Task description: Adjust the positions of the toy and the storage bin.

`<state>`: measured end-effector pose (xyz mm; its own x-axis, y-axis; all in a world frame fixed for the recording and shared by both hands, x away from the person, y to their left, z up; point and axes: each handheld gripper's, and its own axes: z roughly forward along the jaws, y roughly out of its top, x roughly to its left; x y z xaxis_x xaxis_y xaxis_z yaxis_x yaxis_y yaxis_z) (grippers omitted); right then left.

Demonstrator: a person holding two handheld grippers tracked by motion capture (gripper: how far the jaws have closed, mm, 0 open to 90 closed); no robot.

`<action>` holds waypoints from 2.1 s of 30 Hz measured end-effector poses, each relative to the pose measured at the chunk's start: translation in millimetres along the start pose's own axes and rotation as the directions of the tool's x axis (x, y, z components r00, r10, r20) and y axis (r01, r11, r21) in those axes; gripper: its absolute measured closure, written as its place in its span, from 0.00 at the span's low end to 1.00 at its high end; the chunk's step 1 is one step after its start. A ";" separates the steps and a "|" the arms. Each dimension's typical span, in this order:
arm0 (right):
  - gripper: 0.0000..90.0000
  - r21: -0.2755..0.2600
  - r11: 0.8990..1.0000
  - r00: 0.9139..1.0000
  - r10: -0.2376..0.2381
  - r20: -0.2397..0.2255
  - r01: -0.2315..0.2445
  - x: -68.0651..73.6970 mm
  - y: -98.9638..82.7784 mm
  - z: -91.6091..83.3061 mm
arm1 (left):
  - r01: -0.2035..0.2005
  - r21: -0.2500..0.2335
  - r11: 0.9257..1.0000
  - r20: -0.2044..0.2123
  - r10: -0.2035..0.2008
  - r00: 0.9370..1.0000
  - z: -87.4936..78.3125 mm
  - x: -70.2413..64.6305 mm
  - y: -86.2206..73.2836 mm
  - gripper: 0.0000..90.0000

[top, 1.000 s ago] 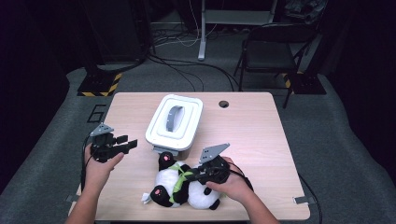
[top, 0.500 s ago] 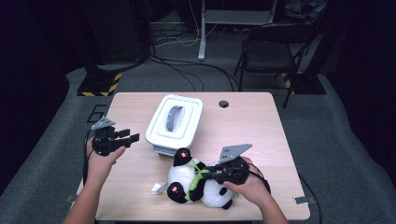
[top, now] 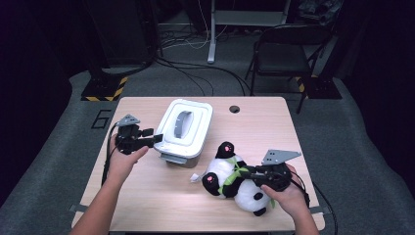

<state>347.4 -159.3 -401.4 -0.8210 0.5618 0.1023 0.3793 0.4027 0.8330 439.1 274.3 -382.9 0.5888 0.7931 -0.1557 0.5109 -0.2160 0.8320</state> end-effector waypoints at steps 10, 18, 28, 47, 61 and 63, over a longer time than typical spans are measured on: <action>0.83 -0.001 0.998 0.997 0.069 0.042 -0.069 -14.0 -16.1 9.0 | -0.043 0.047 0.998 -0.036 0.045 0.998 40.6 -26.4 17.3 0.51; 0.78 -0.023 0.995 0.993 0.096 0.065 -0.095 -16.8 -18.5 6.8 | -0.029 0.069 0.997 -0.083 0.034 0.996 60.1 -34.0 16.8 0.55; 0.64 -0.069 0.992 0.991 0.111 0.080 -0.106 -16.4 -16.4 0.9 | -0.030 0.075 0.997 -0.097 0.038 0.995 62.2 -35.9 15.5 0.68; 0.55 -0.165 0.980 0.980 0.132 0.148 -0.107 -10.5 -6.1 -8.4 | -0.051 0.110 0.993 -0.033 0.055 0.998 20.9 -35.2 -8.0 0.70; 0.55 -0.135 0.987 0.988 0.105 0.111 -0.090 -5.6 -2.2 6.7 | -0.067 0.099 0.993 0.008 0.067 0.998 -12.4 -39.5 -32.8 0.70; 0.55 -0.127 0.988 0.988 0.105 0.111 -0.091 -6.0 -3.0 9.2 | -0.068 0.098 0.993 0.011 0.067 0.998 -15.9 -40.9 -35.5 0.70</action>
<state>355.1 -157.2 -409.5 -0.7240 0.6777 0.1286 0.3952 0.2548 0.8825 387.0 258.6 -397.6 0.6289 0.7703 -0.1055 0.5285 -0.3240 0.7846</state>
